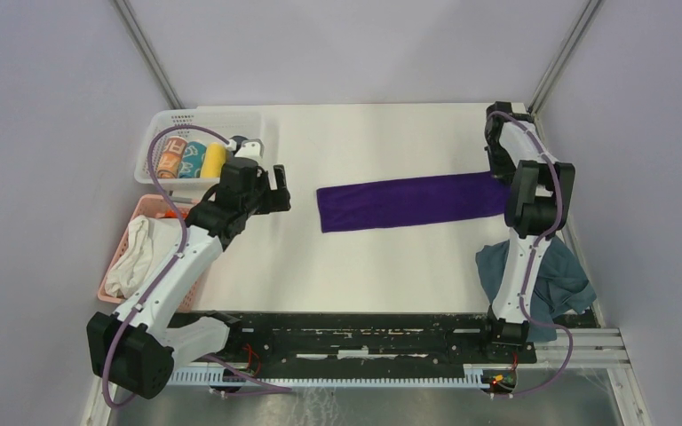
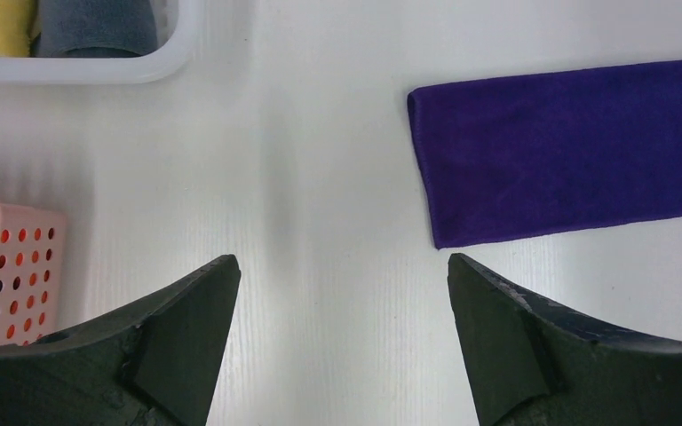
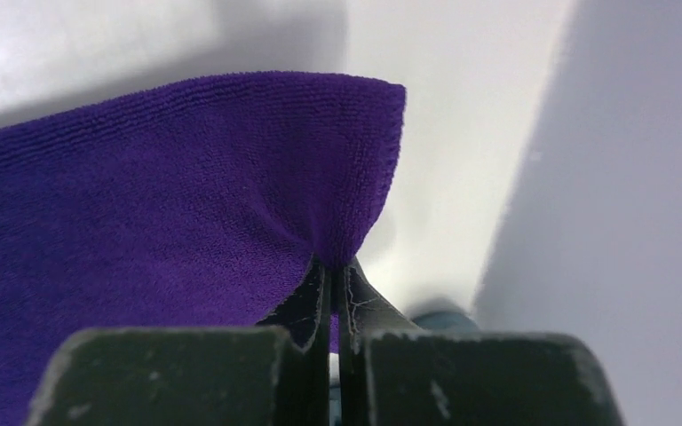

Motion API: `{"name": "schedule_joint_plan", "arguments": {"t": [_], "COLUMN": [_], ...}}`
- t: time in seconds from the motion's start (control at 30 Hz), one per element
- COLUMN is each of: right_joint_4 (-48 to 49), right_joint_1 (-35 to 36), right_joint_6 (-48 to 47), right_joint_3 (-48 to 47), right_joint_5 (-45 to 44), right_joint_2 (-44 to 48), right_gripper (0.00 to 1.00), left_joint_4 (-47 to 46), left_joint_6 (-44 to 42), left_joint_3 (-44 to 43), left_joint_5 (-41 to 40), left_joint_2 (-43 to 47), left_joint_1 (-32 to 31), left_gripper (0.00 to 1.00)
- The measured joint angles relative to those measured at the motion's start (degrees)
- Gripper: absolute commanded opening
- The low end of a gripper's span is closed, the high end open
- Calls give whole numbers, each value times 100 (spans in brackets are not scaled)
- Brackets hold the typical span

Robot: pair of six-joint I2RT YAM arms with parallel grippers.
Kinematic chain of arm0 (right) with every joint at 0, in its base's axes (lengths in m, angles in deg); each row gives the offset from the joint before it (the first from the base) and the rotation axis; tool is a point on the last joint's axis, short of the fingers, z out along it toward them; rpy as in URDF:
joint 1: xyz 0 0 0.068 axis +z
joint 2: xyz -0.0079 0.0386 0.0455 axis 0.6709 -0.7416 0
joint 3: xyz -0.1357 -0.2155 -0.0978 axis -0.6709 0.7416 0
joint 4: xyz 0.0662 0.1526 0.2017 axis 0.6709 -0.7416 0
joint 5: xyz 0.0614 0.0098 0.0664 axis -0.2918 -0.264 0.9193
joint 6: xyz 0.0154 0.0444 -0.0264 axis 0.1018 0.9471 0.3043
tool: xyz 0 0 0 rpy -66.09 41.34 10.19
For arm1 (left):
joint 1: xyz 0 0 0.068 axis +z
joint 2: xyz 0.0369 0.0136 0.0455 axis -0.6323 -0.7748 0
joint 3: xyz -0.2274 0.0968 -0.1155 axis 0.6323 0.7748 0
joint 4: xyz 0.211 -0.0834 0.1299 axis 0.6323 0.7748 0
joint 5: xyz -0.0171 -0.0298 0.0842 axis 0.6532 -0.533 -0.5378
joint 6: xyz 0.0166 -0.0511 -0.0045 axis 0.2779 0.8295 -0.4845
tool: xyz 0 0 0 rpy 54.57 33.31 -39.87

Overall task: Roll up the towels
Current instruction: Fold the towel at the center of the board.

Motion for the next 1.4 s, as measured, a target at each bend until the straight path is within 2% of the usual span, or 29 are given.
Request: {"name": "schedule_joint_plan", "arguments": {"t": [0.1,0.2,0.63,0.9,1.17,1.4], "right_joint_4": [-131,-175,-487,-415,-306,-79], "right_joint_1": [-9,37,1342,2116,3067,3453], "right_joint_6": [55,131,1169,1823,2422,2931], "right_joint_3": [-376,-490,96,199,131,-42], "right_joint_5": [-463,-452,1969,2800,2988,2889], "right_joint_2": [4,118,1086,1163,1163,1161], "right_gripper": [0,1,1,1,1,1], "left_joint_4": [-17,-35,-376,-855,-1353,-1652], "left_joint_6": [94,297,1226,1672,2033,2173], "left_joint_3": [0,0,175,188,188,188], "left_joint_5": [227,409,1075,1464,1786,2000], "left_joint_2": [-35,-144,-1099,-1757,-2459,-3021], "left_joint_1": [0,-2,-2,-2,-9,-133], "left_gripper": [94,94,89,83,71,62]}}
